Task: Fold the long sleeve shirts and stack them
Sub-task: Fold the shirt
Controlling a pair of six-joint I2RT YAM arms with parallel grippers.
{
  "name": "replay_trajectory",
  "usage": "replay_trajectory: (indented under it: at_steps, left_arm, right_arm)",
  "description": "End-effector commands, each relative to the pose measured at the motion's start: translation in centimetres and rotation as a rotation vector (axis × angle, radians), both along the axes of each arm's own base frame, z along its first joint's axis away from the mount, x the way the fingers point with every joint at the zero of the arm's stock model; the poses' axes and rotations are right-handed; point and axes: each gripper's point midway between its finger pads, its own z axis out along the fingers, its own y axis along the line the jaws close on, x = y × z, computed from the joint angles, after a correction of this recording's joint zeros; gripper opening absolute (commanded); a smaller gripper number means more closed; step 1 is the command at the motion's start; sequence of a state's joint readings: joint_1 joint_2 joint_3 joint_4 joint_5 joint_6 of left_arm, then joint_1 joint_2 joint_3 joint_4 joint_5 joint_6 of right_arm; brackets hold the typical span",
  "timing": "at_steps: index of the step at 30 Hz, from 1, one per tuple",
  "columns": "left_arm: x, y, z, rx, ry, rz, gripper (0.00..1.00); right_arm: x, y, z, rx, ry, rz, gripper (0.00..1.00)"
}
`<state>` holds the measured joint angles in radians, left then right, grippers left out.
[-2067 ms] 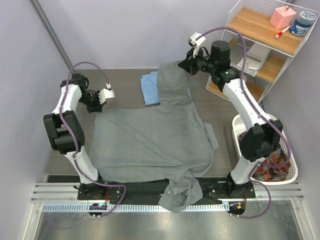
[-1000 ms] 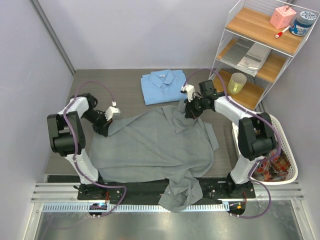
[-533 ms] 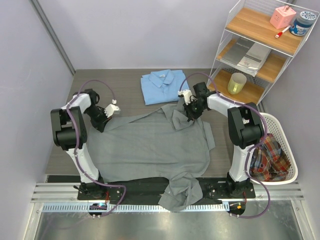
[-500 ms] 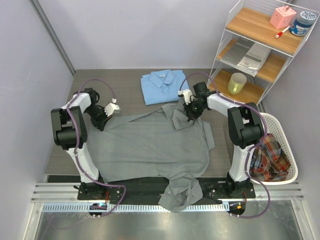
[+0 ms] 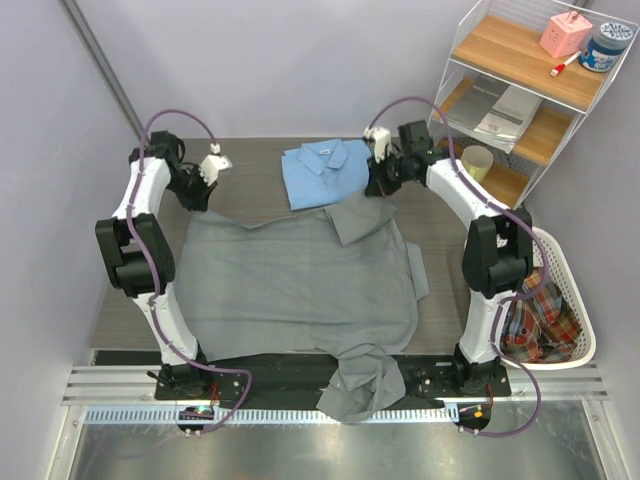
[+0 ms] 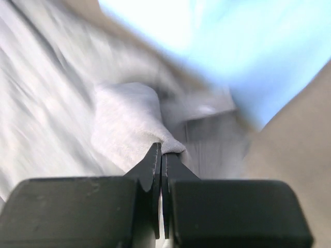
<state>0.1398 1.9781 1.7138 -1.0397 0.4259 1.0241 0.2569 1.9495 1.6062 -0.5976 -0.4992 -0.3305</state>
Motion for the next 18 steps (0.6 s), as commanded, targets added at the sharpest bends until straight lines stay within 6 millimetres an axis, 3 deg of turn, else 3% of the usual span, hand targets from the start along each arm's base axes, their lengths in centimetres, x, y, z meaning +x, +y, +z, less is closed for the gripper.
replay_trajectory:
  at_steps: [1,3,6,9,10,12,13,15,18]
  left_arm:
    - [1.4,-0.7,2.2,-0.075,-0.033,0.009,0.00]
    - [1.3,-0.3,2.3,-0.066,-0.049,-0.020,0.00]
    - [0.6,0.2,2.5,-0.054,-0.064,-0.075,0.00]
    - [-0.5,0.3,3.0,-0.059,-0.073,-0.128,0.00]
    - [-1.0,0.7,3.1,-0.063,-0.075,-0.131,0.00]
    - [-2.4,0.5,3.6,-0.083,-0.082,-0.181,0.00]
    - [-2.9,0.7,3.6,-0.084,-0.082,-0.190,0.00]
    - [-4.6,0.6,3.6,-0.077,-0.081,-0.249,0.00]
    - [-6.4,0.8,3.2,-0.051,-0.089,-0.308,0.00]
  right_arm:
    - [2.8,1.2,15.1,0.198,-0.298,-0.003,0.01]
    - [2.5,1.0,17.6,0.224,-0.339,-0.008,0.01]
    - [0.3,0.7,19.2,0.241,-0.358,0.012,0.01]
    - [-2.0,0.6,18.5,0.245,-0.328,0.025,0.01]
    - [-3.2,0.4,19.3,0.249,-0.342,0.029,0.01]
    - [-4.8,0.0,18.4,0.239,-0.312,0.027,0.01]
    - [-6.1,-0.3,19.2,0.243,-0.325,0.032,0.01]
    - [-8.0,-0.2,18.1,0.241,-0.287,0.042,0.01]
    - [-11.2,-0.3,18.6,0.249,-0.282,0.055,0.01]
